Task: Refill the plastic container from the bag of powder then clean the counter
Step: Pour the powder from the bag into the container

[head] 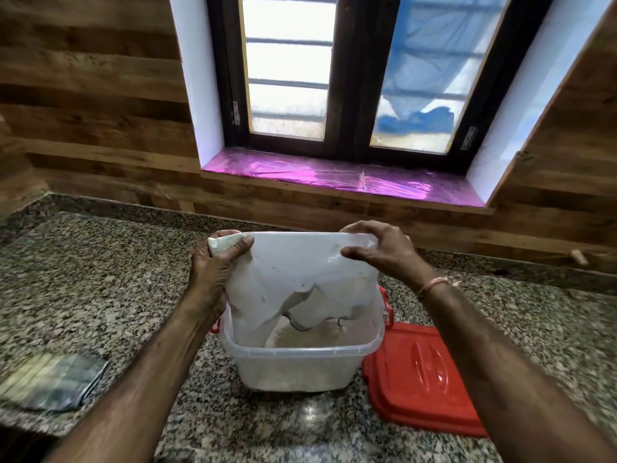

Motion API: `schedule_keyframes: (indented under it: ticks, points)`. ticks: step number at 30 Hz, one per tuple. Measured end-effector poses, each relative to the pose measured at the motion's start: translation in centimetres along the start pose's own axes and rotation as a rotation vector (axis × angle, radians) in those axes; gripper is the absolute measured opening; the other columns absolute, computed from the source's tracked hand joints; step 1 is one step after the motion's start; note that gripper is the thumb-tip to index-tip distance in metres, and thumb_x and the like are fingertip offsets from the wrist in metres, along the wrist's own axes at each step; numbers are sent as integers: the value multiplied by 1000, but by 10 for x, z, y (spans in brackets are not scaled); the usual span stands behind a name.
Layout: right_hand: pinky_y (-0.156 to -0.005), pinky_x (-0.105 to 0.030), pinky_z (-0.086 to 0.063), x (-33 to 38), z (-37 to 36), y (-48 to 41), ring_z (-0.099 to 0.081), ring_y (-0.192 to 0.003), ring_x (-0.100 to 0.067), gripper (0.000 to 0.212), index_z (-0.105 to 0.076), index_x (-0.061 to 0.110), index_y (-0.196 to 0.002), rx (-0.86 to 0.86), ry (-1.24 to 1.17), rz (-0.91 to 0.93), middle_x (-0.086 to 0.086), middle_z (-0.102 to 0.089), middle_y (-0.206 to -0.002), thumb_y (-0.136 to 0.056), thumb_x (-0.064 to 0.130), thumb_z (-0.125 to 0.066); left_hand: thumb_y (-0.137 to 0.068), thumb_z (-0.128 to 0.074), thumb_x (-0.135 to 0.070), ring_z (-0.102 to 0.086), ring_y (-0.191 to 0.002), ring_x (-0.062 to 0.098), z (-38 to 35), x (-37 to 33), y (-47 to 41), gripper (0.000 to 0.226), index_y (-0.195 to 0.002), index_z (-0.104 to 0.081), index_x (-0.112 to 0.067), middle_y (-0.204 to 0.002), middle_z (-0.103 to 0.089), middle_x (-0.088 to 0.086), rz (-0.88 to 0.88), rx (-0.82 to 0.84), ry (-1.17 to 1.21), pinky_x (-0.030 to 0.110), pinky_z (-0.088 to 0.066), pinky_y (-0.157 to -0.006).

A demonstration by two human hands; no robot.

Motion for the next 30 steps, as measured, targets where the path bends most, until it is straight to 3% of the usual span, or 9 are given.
schedule_keyframes:
  ticks: [3,6,9,12,17,21,24,27,30]
  points:
    - [-106,-48,-42,31,-18,-3,-65,-116,-15,48,-70,42,-111,-28,201,89,16,-74,-117,-72,69,-74,-81,-78,-1,-66,-62,7,-4,-3,0,22,-85,-66,-20,-72,-72,-7,3,37,-3,19,-55,-59]
    - [-90,-41,-50,49,-29,-10,-67,-92,-14,27,-73,30,-86,-81,166,100,14,-72,-83,-79,56,-77,-80,-80,-7,-64,-64,9,-2,-6,-1,20,-88,-65,-19,-75,-71,-4,-28,31,-31,22,-54,-60]
    - [-70,-34,-49,49,-30,-16,-63,-76,-12,24,-77,27,-79,-152,115,64,14,-63,-66,-82,52,-77,-81,-80,-30,-65,-88,13,5,-7,5,55,-128,-53,-16,-108,-67,1,-42,-3,-100,20,-54,-69]
    - [-67,-36,-50,47,-29,-13,-64,-73,-14,23,-77,28,-78,-224,84,22,9,-66,-67,-85,49,-75,-88,-75,-46,-54,-123,19,3,-5,17,92,-156,-17,-23,-144,-44,3,-116,11,-357,29,-51,-93]
    - [-67,-36,-48,58,-28,-4,-60,-69,-11,21,-75,22,-78,-346,114,2,8,-69,-69,-86,41,-77,-86,-78,-39,-42,-135,12,-15,-9,26,109,-162,-2,-23,-156,-26,-4,-165,139,-471,30,-35,-109]
    - [-62,-33,-43,57,-26,3,-55,-64,-12,22,-71,19,-75,-364,61,40,7,-62,-65,-88,36,-76,-76,-73,-54,-16,-152,14,-5,-9,1,122,-162,10,-26,-171,-2,4,-61,19,-395,42,-23,-124]
    - [-62,-36,-44,49,-23,6,-54,-63,-13,23,-70,19,-75,-376,11,-2,5,-62,-64,-88,37,-75,-91,-60,-59,-42,-141,23,-9,-4,2,91,-160,-11,-27,-160,-36,6,28,101,-465,40,-41,-113]
    - [-62,-34,-43,50,-22,10,-52,-64,-12,22,-68,20,-72,-318,-55,5,7,-60,-63,-89,31,-75,-106,-45,-47,-63,-101,16,-8,3,-3,29,-126,-43,-28,-109,-64,-8,28,112,-407,28,-50,-82]
    - [-62,-33,-39,45,-18,16,-47,-65,-11,22,-69,16,-72,-300,-126,-1,-7,-61,-65,-90,26,-75,-102,-55,-47,-67,-81,19,2,11,-21,33,-115,-60,-17,-98,-73,4,127,64,-185,31,-55,-65]
Point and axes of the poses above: each hand's wrist, its own y-axis away from the middle knuckle, its own z-axis out of the back of the hand, x = y × z, the point moved 6 cm from there along -y, towards the middle knuckle
